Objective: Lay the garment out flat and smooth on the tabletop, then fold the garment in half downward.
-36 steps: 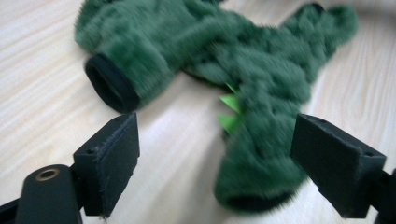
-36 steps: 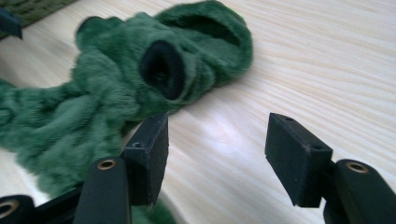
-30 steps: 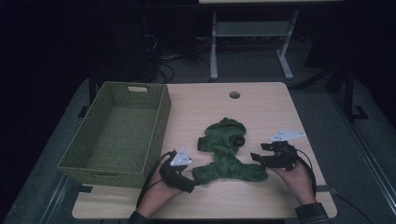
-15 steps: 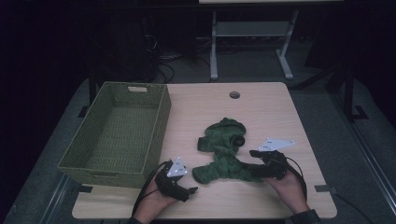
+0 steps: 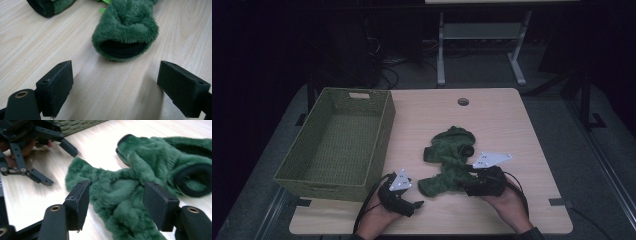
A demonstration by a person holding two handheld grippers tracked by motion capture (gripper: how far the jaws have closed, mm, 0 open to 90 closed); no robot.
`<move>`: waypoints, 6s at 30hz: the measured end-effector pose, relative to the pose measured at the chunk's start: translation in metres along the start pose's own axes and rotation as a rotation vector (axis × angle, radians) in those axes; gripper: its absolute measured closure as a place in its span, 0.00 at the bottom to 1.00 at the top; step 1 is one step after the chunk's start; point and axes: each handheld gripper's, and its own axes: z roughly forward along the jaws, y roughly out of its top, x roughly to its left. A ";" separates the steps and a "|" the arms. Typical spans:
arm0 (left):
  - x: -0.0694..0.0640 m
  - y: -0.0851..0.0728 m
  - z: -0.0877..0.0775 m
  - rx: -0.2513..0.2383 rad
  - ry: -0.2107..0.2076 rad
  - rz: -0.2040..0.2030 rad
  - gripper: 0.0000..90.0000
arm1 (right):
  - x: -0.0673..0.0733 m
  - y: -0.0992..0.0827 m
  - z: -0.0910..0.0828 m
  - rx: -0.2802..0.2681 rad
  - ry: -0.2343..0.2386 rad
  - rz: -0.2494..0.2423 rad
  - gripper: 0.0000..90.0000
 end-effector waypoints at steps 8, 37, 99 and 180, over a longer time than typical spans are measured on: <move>0.000 0.000 0.000 0.002 -0.004 -0.004 0.14 | 0.015 0.011 0.005 -0.018 0.047 -0.023 0.51; 0.001 0.000 0.000 0.000 -0.005 0.002 0.14 | 0.062 0.012 0.088 0.174 0.072 -0.187 0.67; 0.001 0.000 0.001 -0.002 -0.004 -0.006 0.14 | -0.027 0.015 0.005 -0.085 -0.048 0.071 1.00; 0.002 0.001 0.001 -0.005 -0.007 -0.002 0.16 | -0.047 -0.100 -0.050 0.104 -0.039 0.177 0.75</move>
